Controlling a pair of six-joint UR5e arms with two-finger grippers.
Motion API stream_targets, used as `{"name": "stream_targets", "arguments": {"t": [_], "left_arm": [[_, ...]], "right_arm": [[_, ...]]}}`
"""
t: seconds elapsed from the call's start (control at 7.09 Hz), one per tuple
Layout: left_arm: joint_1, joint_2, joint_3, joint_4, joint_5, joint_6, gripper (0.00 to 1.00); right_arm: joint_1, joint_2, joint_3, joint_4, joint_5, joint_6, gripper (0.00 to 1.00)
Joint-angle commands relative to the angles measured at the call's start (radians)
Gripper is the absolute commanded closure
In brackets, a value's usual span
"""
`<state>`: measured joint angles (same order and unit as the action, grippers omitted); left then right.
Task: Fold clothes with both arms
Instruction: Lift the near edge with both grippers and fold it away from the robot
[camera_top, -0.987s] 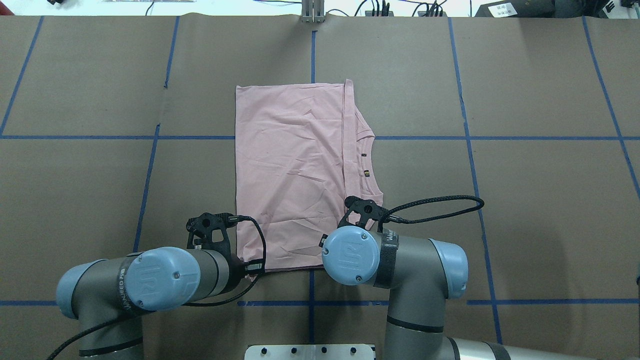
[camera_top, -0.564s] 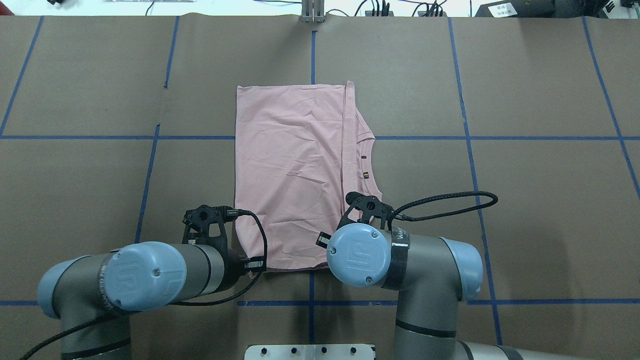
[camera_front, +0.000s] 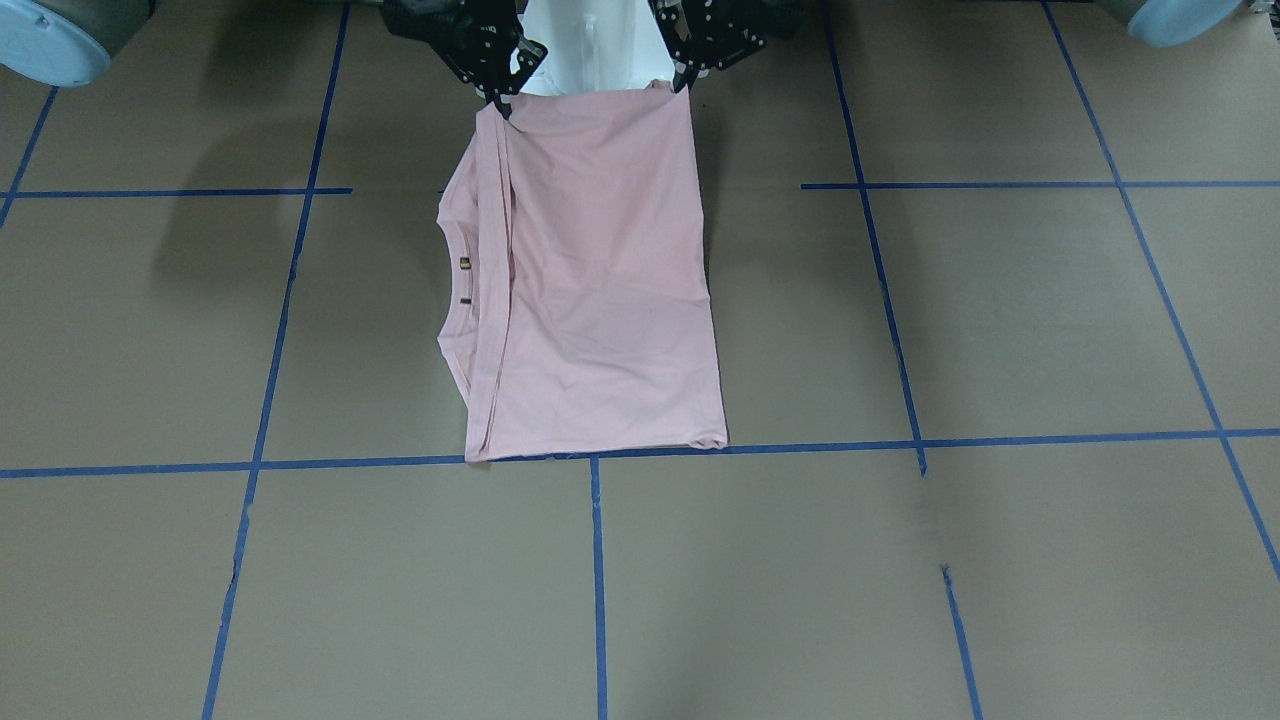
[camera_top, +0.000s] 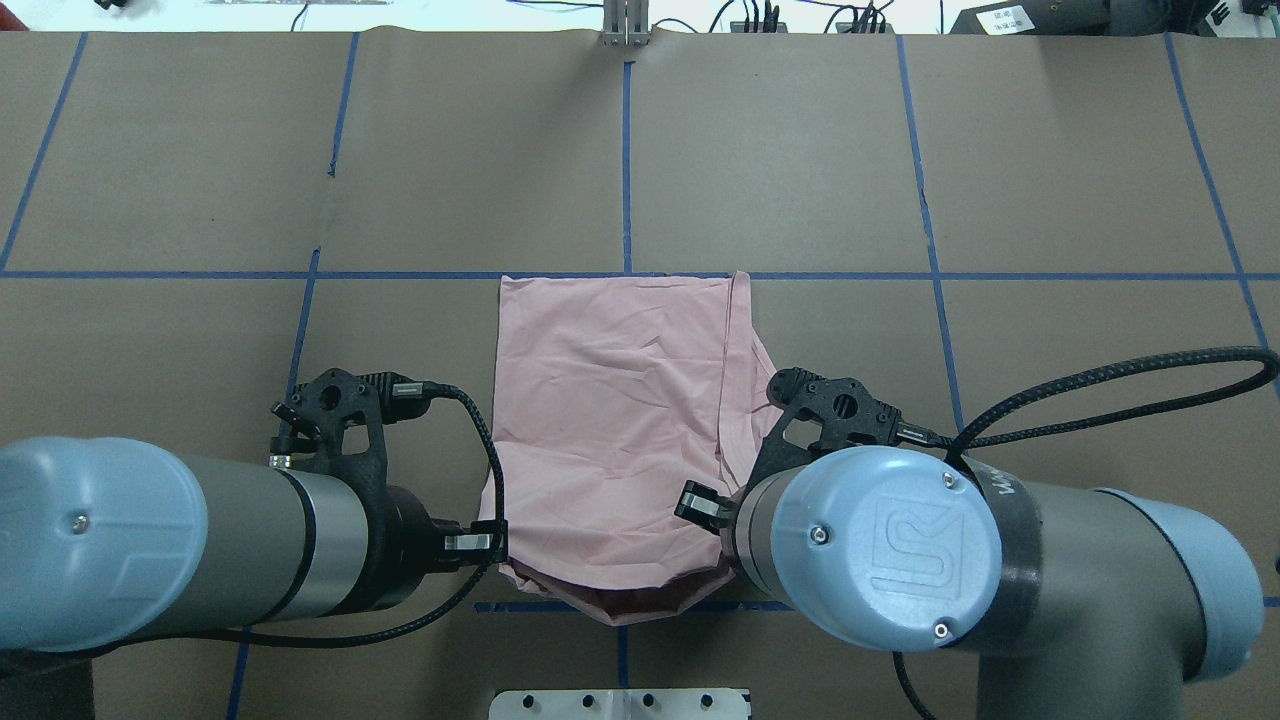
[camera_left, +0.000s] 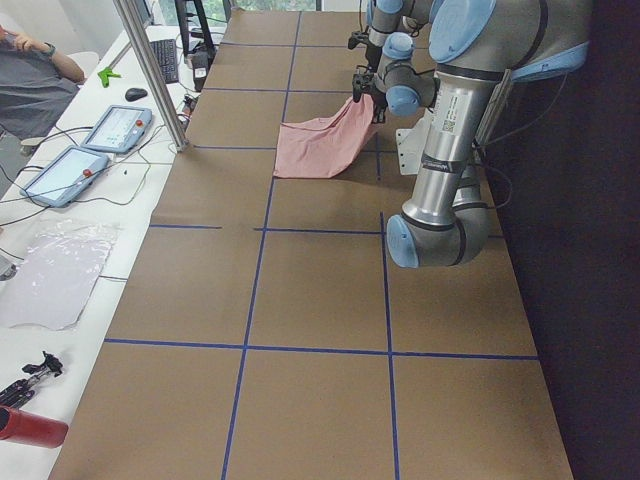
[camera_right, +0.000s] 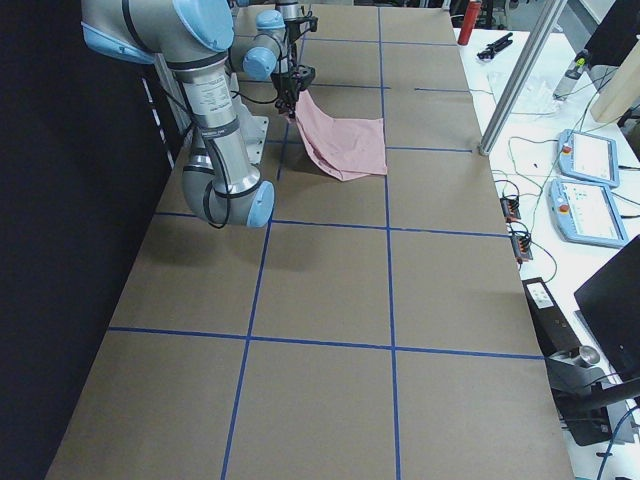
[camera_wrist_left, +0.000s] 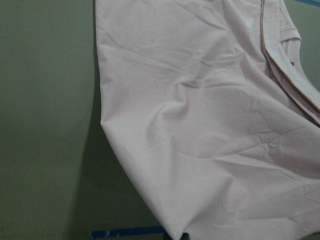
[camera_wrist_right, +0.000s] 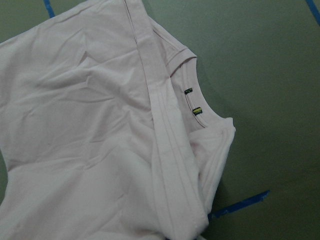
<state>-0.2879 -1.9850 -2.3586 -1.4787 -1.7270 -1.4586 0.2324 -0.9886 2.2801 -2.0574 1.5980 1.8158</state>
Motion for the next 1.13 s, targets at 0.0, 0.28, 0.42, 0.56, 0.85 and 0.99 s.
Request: {"name": "stream_targets", "arguments": {"t": [0.0, 0.28, 0.42, 0.56, 0.85, 0.99], "left_arm": [[-0.067, -0.018, 0.054, 0.021, -0.005, 0.096, 1.0], [-0.199, -0.102, 0.251, 0.001, -0.009, 0.217, 1.0], [-0.239, -0.115, 0.304, -0.027, -0.009, 0.243, 1.0], [-0.261, -0.121, 0.365, -0.07, -0.011, 0.248, 1.0], [-0.287, -0.15, 0.511, -0.18, -0.009, 0.276, 1.0], [-0.293, -0.155, 0.58, -0.248, -0.006, 0.28, 1.0]], "right_arm": [[-0.002, 0.01, -0.064, -0.009, -0.003, -0.012, 1.0], [0.077, 0.011, -0.182, 0.112, -0.004, -0.056, 1.0], [0.117, 0.013, -0.247, 0.19, 0.0, -0.099, 1.0], [0.161, 0.03, -0.32, 0.25, 0.005, -0.114, 1.0], [0.221, 0.097, -0.481, 0.317, 0.005, -0.156, 1.0], [0.247, 0.131, -0.57, 0.366, 0.007, -0.171, 1.0]]}}
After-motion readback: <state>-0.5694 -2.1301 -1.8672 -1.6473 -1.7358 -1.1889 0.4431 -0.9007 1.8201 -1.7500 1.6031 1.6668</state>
